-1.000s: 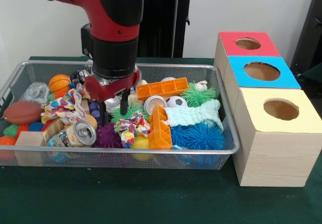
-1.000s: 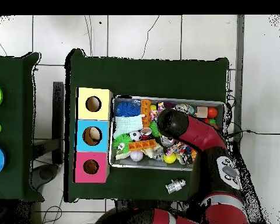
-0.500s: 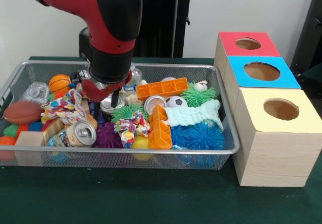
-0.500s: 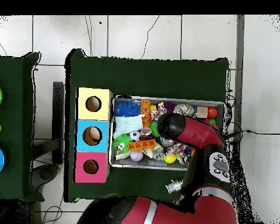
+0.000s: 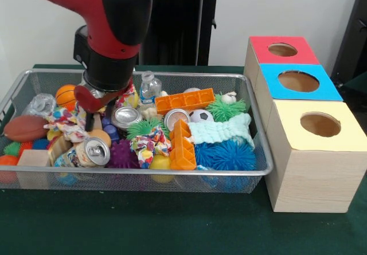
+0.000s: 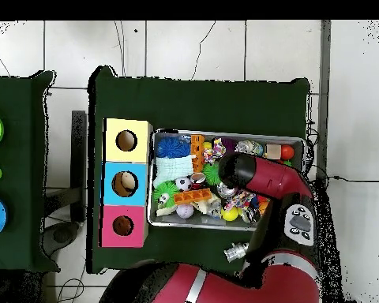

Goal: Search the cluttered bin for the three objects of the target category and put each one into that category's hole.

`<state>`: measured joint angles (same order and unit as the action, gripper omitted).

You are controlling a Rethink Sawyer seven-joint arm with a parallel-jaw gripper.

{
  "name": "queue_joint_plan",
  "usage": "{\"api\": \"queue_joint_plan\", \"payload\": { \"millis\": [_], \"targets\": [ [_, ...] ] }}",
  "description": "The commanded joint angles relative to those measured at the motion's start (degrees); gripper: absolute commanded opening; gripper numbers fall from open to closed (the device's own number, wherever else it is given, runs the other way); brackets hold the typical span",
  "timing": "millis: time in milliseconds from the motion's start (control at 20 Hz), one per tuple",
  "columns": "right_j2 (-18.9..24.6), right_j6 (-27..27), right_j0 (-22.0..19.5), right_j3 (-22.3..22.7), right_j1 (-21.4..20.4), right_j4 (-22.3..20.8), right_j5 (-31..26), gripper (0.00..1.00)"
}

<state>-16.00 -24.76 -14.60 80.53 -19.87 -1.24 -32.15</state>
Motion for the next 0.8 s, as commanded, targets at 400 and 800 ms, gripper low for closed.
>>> {"api": "queue_joint_plan", "payload": {
  "millis": [400, 800],
  "targets": [
    [-3.39, -11.13, 1.23, -9.70, 5.69, -4.65, -4.85, 1.00],
    [-6.30, -12.10, 2.60, -13.08, 7.90, -4.08, -7.26, 1.00]
  ]
}}
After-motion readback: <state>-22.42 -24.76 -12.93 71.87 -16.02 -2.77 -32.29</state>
